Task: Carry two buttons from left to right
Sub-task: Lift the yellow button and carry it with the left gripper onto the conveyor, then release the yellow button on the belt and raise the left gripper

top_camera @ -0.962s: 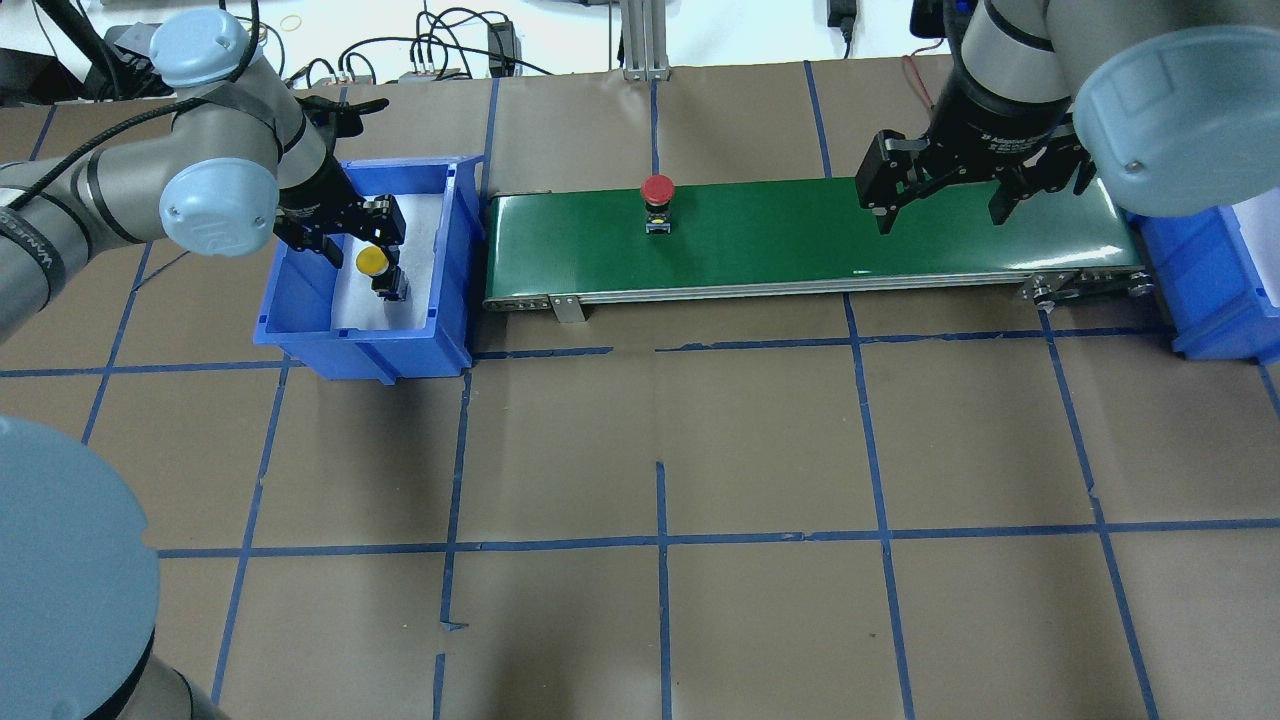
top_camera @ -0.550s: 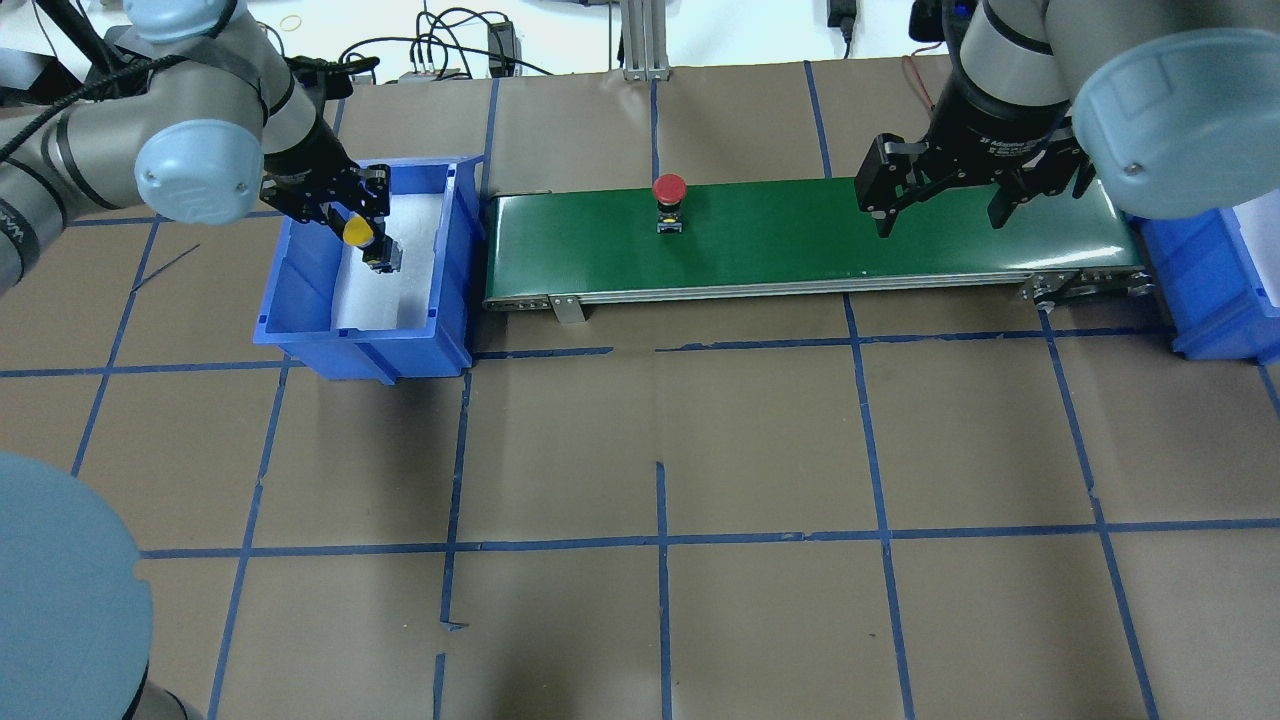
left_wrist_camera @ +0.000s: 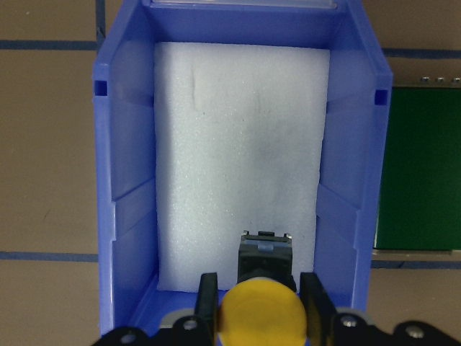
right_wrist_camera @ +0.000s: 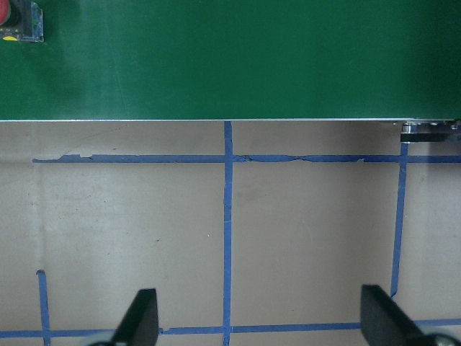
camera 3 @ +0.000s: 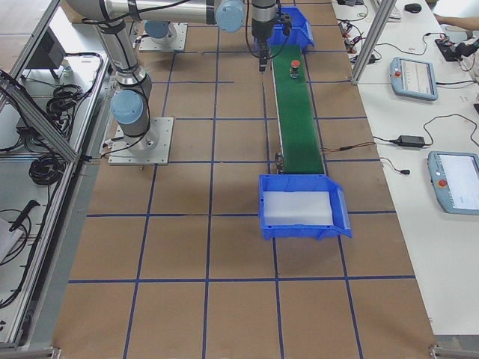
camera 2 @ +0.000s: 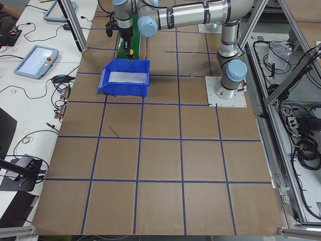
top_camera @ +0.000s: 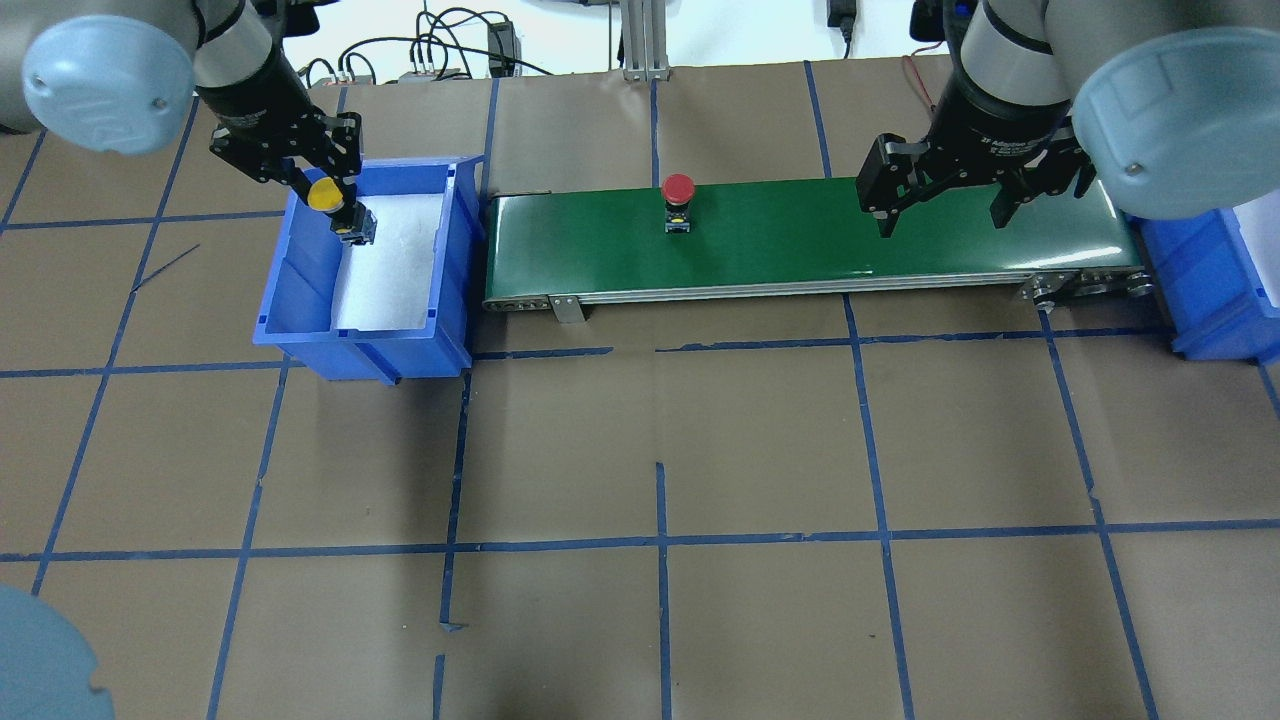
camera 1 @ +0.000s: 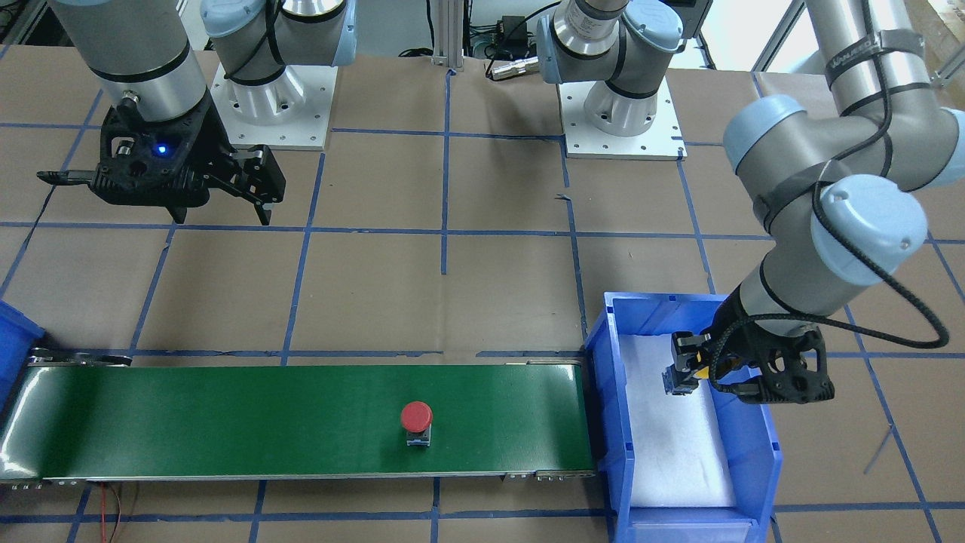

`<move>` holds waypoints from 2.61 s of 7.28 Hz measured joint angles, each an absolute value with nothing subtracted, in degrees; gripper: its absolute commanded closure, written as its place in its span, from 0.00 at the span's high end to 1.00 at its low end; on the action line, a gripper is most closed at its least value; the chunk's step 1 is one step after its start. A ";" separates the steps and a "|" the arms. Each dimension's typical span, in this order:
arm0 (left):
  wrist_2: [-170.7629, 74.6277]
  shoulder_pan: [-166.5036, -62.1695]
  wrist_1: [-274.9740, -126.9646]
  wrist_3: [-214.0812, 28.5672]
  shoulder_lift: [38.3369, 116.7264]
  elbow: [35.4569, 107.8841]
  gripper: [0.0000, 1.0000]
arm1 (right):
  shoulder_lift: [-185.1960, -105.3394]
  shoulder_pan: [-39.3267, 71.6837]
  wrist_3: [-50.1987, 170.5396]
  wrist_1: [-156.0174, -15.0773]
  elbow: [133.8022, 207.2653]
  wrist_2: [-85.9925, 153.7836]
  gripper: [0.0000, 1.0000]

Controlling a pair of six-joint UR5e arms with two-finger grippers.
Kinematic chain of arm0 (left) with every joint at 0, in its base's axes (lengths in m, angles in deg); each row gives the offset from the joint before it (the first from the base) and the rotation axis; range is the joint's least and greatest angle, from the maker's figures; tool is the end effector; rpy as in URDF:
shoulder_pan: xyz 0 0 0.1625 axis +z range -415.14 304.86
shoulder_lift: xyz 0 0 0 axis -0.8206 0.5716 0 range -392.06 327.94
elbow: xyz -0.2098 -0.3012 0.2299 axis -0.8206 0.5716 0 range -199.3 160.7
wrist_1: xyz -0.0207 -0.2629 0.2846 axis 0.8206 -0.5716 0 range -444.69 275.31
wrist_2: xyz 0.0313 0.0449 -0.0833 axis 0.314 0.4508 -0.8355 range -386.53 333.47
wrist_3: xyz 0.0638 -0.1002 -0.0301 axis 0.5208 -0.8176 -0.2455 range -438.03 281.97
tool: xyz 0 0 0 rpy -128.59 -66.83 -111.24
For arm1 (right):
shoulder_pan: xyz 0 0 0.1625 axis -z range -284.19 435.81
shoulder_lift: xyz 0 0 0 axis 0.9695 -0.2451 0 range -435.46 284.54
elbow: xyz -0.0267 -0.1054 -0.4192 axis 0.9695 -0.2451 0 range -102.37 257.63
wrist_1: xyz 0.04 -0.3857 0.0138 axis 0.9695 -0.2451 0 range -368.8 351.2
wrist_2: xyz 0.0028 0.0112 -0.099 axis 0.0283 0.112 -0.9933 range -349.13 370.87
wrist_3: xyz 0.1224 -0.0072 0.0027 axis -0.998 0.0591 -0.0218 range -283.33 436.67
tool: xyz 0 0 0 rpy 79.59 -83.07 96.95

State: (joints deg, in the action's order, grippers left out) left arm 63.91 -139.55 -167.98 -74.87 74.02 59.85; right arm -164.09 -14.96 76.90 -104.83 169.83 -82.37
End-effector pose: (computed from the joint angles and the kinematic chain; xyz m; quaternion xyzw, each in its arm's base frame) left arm -0.0746 -0.5958 0.4255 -0.0213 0.9997 -0.0126 0.0048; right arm 0.1327 -0.4771 0.4547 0.0082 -0.9993 0.0216 0.0282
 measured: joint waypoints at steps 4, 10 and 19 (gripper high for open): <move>66.58 -151.66 -164.03 -85.73 79.63 57.59 0.13 | -164.04 -14.22 77.02 -104.70 169.80 -82.57 1.00; 69.23 -155.94 -152.54 -87.33 88.40 57.34 0.11 | -164.12 -14.24 77.01 -104.84 169.86 -82.34 1.00; 71.10 -155.85 -151.43 -87.01 87.80 56.36 1.00 | -164.28 -11.79 74.60 -104.18 167.86 -78.30 1.00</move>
